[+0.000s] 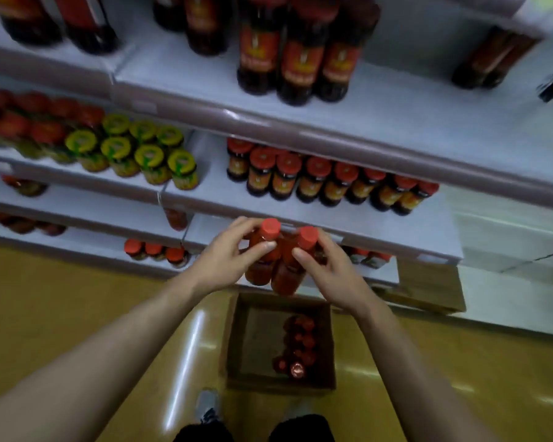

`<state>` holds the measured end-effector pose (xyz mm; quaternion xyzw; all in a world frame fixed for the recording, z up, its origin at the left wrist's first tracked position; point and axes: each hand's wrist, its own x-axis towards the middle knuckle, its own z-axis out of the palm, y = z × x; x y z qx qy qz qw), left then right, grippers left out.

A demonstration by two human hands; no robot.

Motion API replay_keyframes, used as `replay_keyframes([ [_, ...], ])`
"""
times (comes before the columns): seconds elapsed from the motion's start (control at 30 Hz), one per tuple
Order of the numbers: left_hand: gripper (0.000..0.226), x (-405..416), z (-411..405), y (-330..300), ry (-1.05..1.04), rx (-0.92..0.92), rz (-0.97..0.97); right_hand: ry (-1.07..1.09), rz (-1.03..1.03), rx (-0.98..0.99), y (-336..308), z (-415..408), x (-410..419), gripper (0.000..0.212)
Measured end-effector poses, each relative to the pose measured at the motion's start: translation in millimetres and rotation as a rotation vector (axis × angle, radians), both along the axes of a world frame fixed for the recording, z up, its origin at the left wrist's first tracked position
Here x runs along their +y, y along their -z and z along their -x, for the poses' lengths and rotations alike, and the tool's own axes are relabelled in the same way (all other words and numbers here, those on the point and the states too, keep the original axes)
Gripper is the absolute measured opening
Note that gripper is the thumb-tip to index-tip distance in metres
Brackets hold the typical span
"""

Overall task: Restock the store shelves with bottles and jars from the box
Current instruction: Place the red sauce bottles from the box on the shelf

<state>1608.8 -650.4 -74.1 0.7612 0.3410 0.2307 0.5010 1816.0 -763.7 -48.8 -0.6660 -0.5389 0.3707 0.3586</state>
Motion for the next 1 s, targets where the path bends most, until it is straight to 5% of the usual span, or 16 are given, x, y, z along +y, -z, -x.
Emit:
replay_keyframes([
  [0.27, 0.042, 3, 13, -155, -0.043, -0.054, -0.225, -0.075, -0.275, 0.132, -130, 8, 16, 0.033],
  [0.47, 0.039, -15, 26, -221, -0.201, -0.096, -0.220, -0.188, -0.349, 0.285, -179, 17, 34, 0.020],
  [0.73, 0.025, -26, 80, -239, -0.335, -0.048, -0.212, -0.367, -0.323, 0.355, -200, 66, 51, 0.025],
  [1.0, 0.028, 3, 189, -215, -0.310, -0.151, -0.135, -0.311, -0.335, 0.346, -192, 185, 85, 0.028],
])
